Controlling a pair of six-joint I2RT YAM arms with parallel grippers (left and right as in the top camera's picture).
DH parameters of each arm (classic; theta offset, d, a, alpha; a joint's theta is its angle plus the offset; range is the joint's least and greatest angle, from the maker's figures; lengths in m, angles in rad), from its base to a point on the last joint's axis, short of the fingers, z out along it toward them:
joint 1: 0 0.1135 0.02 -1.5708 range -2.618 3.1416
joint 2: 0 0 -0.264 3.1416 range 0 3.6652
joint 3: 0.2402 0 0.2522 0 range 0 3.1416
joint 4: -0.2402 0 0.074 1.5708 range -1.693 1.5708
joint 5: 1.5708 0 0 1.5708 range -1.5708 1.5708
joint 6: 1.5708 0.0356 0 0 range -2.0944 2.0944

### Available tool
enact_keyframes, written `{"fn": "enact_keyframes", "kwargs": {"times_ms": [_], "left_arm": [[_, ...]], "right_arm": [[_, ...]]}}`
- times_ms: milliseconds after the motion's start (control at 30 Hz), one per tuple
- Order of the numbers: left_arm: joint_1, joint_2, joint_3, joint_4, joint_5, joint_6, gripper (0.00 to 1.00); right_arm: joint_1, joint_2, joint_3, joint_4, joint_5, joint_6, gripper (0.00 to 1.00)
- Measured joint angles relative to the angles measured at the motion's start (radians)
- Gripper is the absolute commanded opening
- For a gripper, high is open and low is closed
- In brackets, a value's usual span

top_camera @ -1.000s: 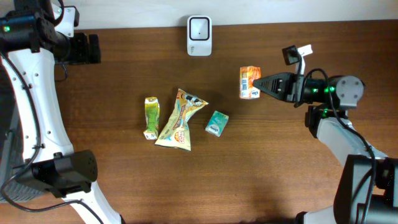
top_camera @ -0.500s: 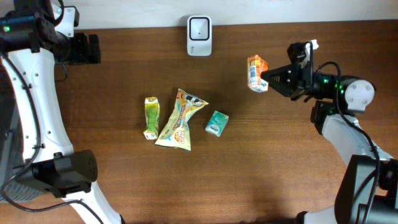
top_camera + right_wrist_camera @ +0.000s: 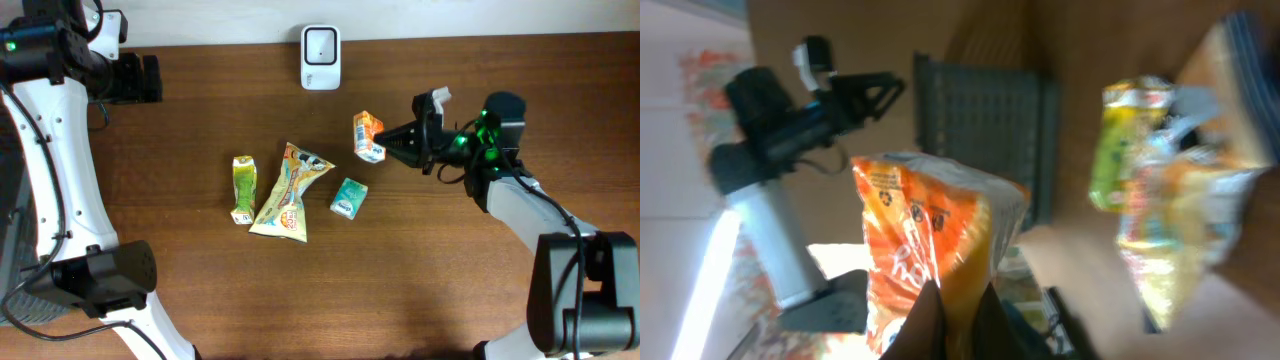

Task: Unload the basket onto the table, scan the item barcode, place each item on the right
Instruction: 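Lift the orange pack with the right gripper and hold it over the scanner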

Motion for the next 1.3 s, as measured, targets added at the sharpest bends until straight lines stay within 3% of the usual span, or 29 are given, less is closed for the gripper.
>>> {"fn": "enact_keyframes", "kwargs": {"times_ms": [100,167,300,467,600,733,867,1000,1133,1300], "left_arm": [[0.0,0.0,0.0,0.0,0.0,0.0,0.99],[0.0,0.0,0.0,-0.001,0.0,0.0,0.99],[0.0,0.0,0.0,0.0,0.0,0.0,0.99],[0.0,0.0,0.0,0.002,0.0,0.0,0.99],[0.0,0.0,0.0,-0.001,0.0,0.0,0.99],[0.0,0.0,0.0,0.0,0.0,0.0,0.99],[0.0,0.0,0.0,0.002,0.0,0.0,0.99],[0.0,0.0,0.0,0.0,0.0,0.0,0.99],[0.0,0.0,0.0,0.0,0.0,0.0,0.99],[0.0,0.0,0.0,0.0,0.0,0.0,0.99]], "right_arm": [[0.0,0.003,0.002,-0.311,0.13,-0.269,0.04],[0.0,0.005,0.002,-0.428,0.206,-0.414,0.04],[0.0,0.005,0.037,-0.661,0.322,-0.594,0.04],[0.033,0.014,0.431,-1.287,0.636,-0.874,0.04],[0.168,0.011,0.768,-1.477,1.043,-1.011,0.04],[0.358,0.01,0.877,-1.305,1.484,-1.136,0.04],[0.477,0.087,0.884,-0.983,1.785,-1.422,0.04],[0.494,0.203,0.89,-0.803,1.884,-1.563,0.04],[0.494,0.329,0.999,-0.707,1.86,-1.675,0.04],[0.496,0.556,1.028,-0.503,1.844,-1.96,0.04]]}}
